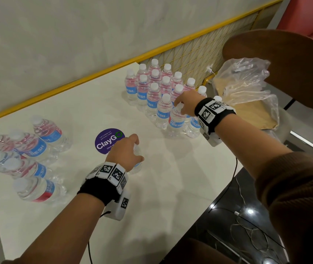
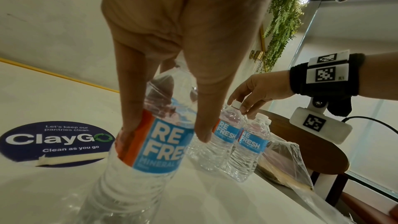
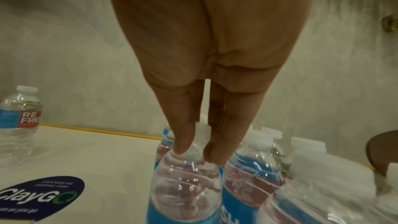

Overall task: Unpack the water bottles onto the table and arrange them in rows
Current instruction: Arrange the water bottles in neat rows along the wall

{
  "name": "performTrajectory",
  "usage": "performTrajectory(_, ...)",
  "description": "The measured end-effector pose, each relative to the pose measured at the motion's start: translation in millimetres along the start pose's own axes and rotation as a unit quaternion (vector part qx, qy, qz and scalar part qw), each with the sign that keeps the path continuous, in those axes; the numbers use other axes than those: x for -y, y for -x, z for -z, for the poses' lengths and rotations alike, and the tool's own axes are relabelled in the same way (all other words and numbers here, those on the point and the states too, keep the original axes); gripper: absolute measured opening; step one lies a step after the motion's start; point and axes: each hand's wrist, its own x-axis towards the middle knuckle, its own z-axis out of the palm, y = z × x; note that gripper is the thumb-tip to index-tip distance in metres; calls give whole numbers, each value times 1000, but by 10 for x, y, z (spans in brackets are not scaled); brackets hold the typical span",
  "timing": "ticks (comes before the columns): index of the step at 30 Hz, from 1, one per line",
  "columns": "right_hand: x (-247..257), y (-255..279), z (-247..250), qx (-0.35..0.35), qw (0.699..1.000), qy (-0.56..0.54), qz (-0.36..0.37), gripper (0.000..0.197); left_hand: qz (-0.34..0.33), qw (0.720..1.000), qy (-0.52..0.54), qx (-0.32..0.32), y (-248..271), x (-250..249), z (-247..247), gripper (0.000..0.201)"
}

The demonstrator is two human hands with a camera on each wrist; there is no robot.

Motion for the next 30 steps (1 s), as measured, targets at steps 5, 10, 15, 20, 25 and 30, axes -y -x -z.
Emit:
performTrajectory(5, 26, -51, 13, -11, 999, 7, -30, 39, 4, 1000, 3, -1, 0, 14, -5, 46)
performTrajectory(10, 43, -53, 2, -15, 999, 14, -38, 39, 2, 1000, 8, -4, -8, 20, -12, 45)
performTrajectory(15, 48, 59, 21, -19, 999, -14, -48, 44, 3, 1000, 5, -7, -5, 20, -6, 46)
performTrajectory(20, 387, 563, -168, -114, 984, -131, 49, 49, 10, 999, 48, 1, -16, 39, -24, 62)
performTrajectory(25, 1012, 1013, -550, 35, 961, -180, 207, 57, 16, 991, 133, 26, -1, 149, -52, 86)
performTrajectory(30, 1213, 930, -698, 37, 972, -141, 185, 50, 62, 991, 114, 13, 202, 513, 138, 70)
